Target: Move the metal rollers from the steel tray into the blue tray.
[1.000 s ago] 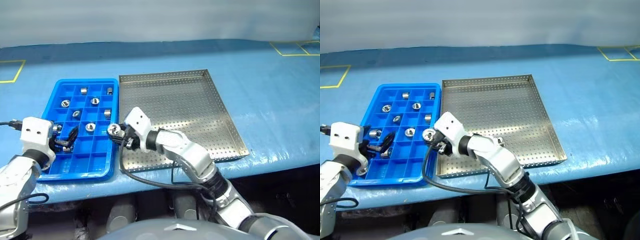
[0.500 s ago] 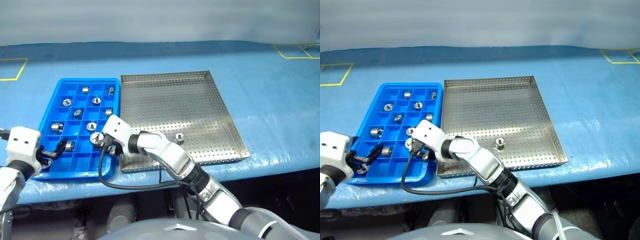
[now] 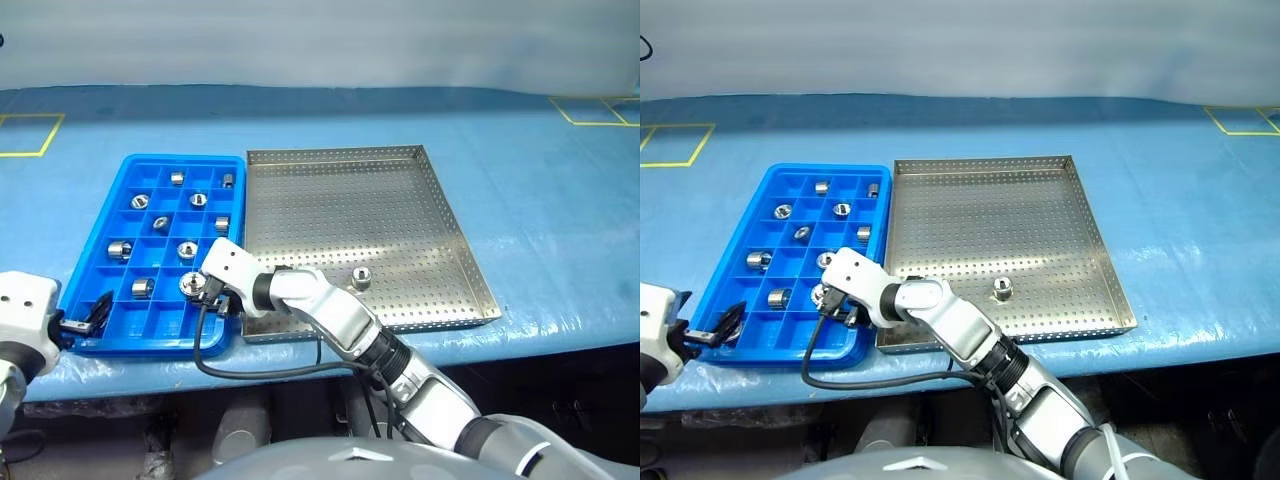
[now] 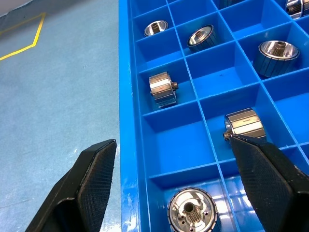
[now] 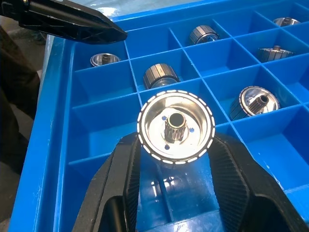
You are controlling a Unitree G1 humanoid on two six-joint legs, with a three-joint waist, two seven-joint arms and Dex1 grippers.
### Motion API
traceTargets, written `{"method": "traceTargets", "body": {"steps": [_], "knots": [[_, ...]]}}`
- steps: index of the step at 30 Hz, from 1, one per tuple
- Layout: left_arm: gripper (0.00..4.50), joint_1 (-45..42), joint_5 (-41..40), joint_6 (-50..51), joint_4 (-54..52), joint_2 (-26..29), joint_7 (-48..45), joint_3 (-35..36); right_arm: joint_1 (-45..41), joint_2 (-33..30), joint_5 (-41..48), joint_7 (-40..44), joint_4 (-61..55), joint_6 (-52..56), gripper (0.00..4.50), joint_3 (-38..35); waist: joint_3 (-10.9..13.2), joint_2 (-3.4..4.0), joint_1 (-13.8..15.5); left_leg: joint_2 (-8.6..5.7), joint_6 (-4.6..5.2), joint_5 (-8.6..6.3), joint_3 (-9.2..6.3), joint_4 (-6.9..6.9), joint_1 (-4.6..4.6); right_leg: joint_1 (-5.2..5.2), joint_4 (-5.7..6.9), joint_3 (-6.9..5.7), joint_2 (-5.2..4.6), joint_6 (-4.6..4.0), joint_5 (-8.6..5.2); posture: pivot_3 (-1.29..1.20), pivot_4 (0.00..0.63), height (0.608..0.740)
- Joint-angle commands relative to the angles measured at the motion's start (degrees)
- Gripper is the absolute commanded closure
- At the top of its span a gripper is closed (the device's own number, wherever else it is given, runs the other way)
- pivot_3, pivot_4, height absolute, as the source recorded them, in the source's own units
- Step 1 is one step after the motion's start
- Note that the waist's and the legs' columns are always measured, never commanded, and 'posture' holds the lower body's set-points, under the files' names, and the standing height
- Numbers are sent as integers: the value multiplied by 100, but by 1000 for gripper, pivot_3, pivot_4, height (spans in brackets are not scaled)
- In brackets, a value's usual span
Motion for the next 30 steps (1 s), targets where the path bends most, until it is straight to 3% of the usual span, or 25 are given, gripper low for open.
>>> {"method": "traceTargets", "body": {"steps": [1,17,18,24,25,30], "knots": [[383,5,34,-97,-273,-23,-2,167,-117,60,-90,-63,139,-135,2756,-190,0,0,19,0,-1,1,-1,0,1,0,1,0,0,-1,-1,27,150,740],[383,-156,100,-152,-206,-3,-52,25,-71,-27,-259,1,172,-134,2756,-311,-1,-2,71,-1,-5,3,-11,0,2,5,1,-10,1,-7,-5,6,150,740],[383,-169,106,-158,-194,0,-57,16,-64,-34,-257,-3,159,-121,2033,-323,-1,-2,71,-1,-5,3,-11,0,1,5,0,-10,1,-7,-5,6,150,740],[383,-280,145,-178,-125,28,-91,-66,-12,-105,-248,-35,23,-71,216,-384,-1,-2,67,-1,-6,4,-14,0,2,6,1,-12,1,-9,-6,-9,150,740],[383,-296,151,-178,-122,30,-98,-76,1,-116,-263,-52,1,-105,22,-386,-2,-2,66,-1,-6,4,-13,0,2,6,1,-12,1,-9,-7,-11,150,740],[383,-400,117,-188,-103,31,-149,-126,129,-91,-138,-146,-513,-227,22,-606,-1,-3,49,-1,-6,4,-14,-1,1,5,1,-11,3,-10,-7,-16,150,740]]}}
